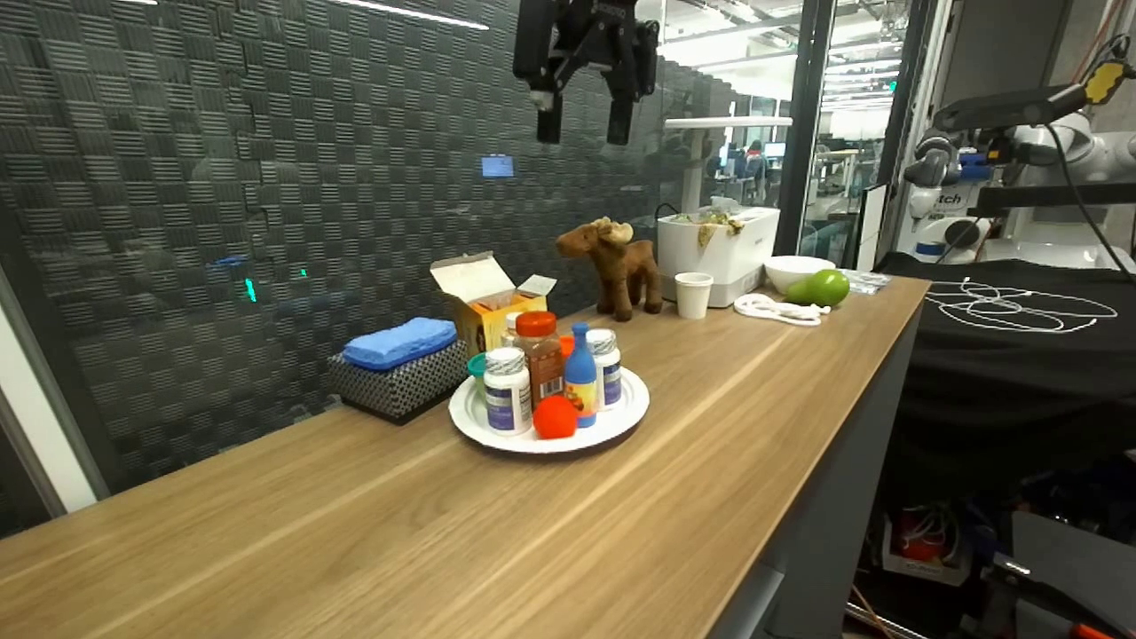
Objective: Pick up all the objects surrounding the white plate and arrange them on the plate
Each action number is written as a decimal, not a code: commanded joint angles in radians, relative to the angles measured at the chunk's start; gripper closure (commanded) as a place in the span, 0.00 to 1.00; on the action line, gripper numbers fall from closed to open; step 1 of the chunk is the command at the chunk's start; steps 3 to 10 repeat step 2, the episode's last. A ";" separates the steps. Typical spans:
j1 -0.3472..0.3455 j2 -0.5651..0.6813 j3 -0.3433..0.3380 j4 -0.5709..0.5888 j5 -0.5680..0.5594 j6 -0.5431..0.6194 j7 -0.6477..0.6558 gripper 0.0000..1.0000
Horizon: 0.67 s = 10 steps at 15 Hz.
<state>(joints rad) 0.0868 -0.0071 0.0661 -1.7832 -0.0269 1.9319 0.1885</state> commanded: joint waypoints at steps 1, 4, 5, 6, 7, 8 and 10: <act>-0.004 0.001 0.004 0.004 0.000 -0.004 0.000 0.00; -0.004 0.001 0.004 0.004 0.000 -0.004 0.000 0.00; -0.004 0.001 0.004 0.004 0.000 -0.004 0.000 0.00; -0.004 0.001 0.004 0.004 0.000 -0.004 0.000 0.00; -0.004 0.001 0.004 0.004 0.000 -0.004 0.000 0.00; -0.004 0.001 0.004 0.004 0.000 -0.004 0.000 0.00; -0.004 0.001 0.004 0.004 0.000 -0.004 0.000 0.00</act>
